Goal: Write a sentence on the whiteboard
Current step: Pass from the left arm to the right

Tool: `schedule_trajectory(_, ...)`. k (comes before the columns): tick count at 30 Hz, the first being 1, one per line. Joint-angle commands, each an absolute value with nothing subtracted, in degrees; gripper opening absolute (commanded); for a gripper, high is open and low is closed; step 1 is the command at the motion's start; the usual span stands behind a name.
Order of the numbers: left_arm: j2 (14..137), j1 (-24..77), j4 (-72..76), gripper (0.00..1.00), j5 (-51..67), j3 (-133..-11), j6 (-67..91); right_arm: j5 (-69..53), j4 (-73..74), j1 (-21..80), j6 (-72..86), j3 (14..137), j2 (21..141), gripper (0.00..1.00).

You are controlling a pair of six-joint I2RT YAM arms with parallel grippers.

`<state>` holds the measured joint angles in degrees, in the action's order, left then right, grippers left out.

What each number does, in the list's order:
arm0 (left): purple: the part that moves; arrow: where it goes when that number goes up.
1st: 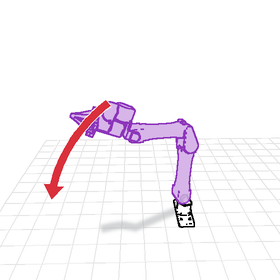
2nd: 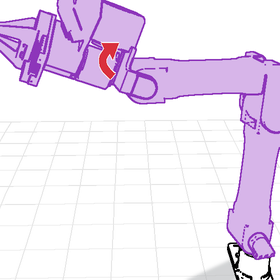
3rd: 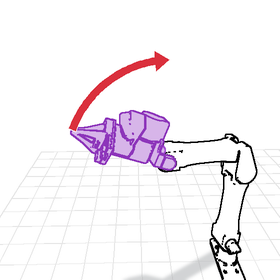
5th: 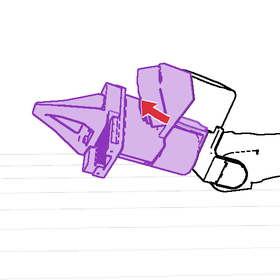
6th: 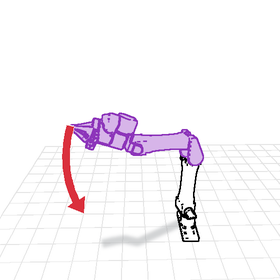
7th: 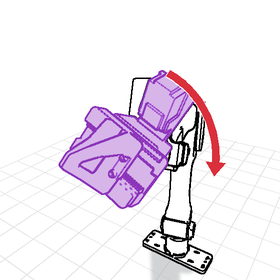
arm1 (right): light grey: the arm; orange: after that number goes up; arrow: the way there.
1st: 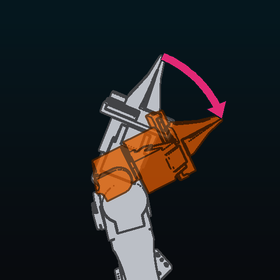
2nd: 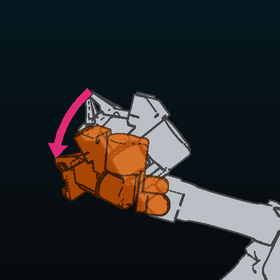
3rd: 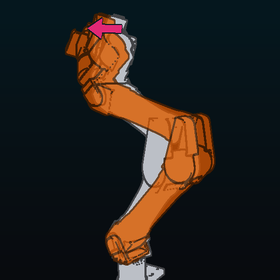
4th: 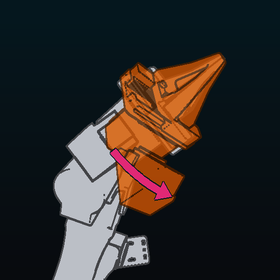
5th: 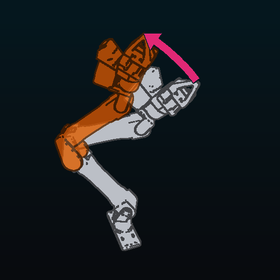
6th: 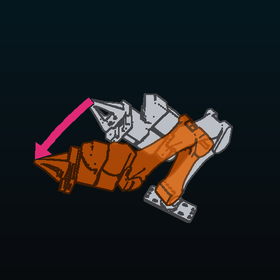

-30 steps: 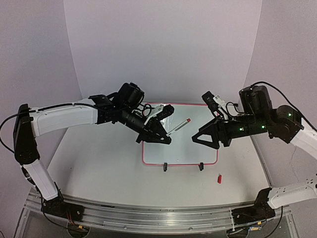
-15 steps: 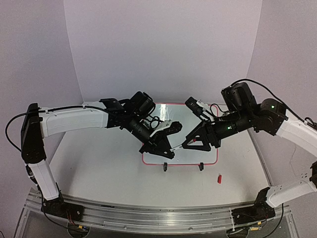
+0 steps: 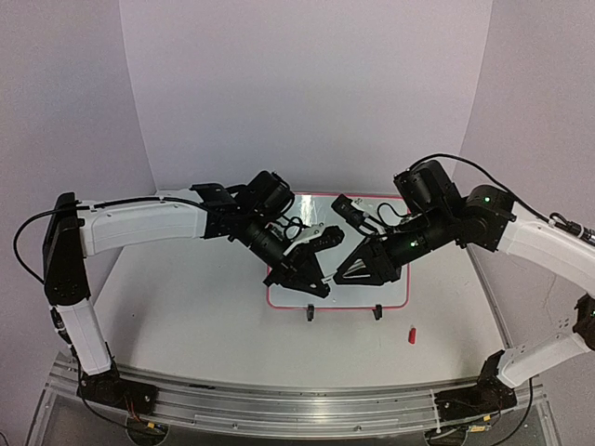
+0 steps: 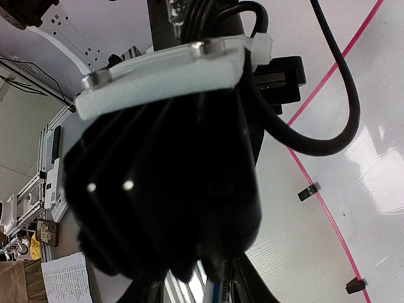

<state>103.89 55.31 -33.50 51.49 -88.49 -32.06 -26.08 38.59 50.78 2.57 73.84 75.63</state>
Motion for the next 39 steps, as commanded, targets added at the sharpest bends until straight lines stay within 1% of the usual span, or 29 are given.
schedule_trajectory(1,104.1,55.2,-33.1,0.00,53.4,-91.3,-31.1,-26.9,37.2,50.9,1.0,75.4,76.6,0.23)
schedule_trajectory(3,104.1,55.2,-33.1,0.00,53.3,-91.2,-31.1,-26.8,37.1,51.0,0.8,75.4,76.5,0.21)
schedule_trajectory(14,104.8,55.2,-32.6,0.00,53.7,-92.0,-30.2,-27.0,36.4,50.9,0.4,75.3,77.0,0.19)
schedule_trajectory(17,104.9,55.2,-32.4,0.00,54.0,-92.2,-30.2,-27.0,36.1,50.9,0.4,75.3,77.2,0.15)
schedule_trajectory(19,104.9,55.2,-32.2,0.00,54.3,-92.3,-30.2,-26.6,35.8,50.9,0.4,75.2,77.3,0.09)
schedule_trajectory(20,104.9,55.1,-32.1,0.00,54.5,-92.4,-30.2,-26.1,35.7,51.0,0.5,75.0,77.3,0.04)
schedule_trajectory(22,104.7,55.2,-31.8,0.01,54.5,-92.3,-30.2,-24.6,35.4,51.0,0.0,74.8,77.0,0.00)
schedule_trajectory(23,104.6,55.2,-31.5,0.07,54.2,-92.1,-29.7,-24.0,35.3,50.9,-0.8,74.6,76.7,0.00)
schedule_trajectory(24,104.5,55.2,-30.7,0.22,53.4,-91.9,-28.5,-23.2,35.2,50.9,-1.4,74.3,76.3,0.00)
schedule_trajectory(25,104.2,55.2,-29.7,0.49,52.2,-91.5,-26.9,-22.1,35.2,50.9,-1.4,74.0,75.9,0.00)
schedule_trajectory(26,103.6,55.1,-27.8,0.87,50.3,-90.6,-24.6,-20.6,35.1,50.9,-1.2,73.7,75.5,0.00)
schedule_trajectory(27,102.8,55.1,-25.7,0.97,48.1,-89.5,-22.4,-19.1,35.1,50.9,-1.0,73.3,74.9,0.00)
schedule_trajectory(28,101.8,55.1,-24.2,0.99,45.4,-88.2,-20.5,-17.0,35.1,51.0,-0.7,72.7,74.5,0.00)
schedule_trajectory(32,95.1,55.1,-14.8,1.00,33.7,-80.1,-13.1,-7.6,32.1,50.9,0.3,67.8,70.3,0.00)
schedule_trajectory(36,86.1,54.4,-4.5,1.00,13.2,-71.0,-1.2,5.2,24.5,51.0,2.6,61.9,66.2,0.00)
schedule_trajectory(39,82.4,51.9,-0.5,1.00,-0.1,-67.7,10.2,9.8,14.7,50.9,2.2,56.4,64.4,0.00)
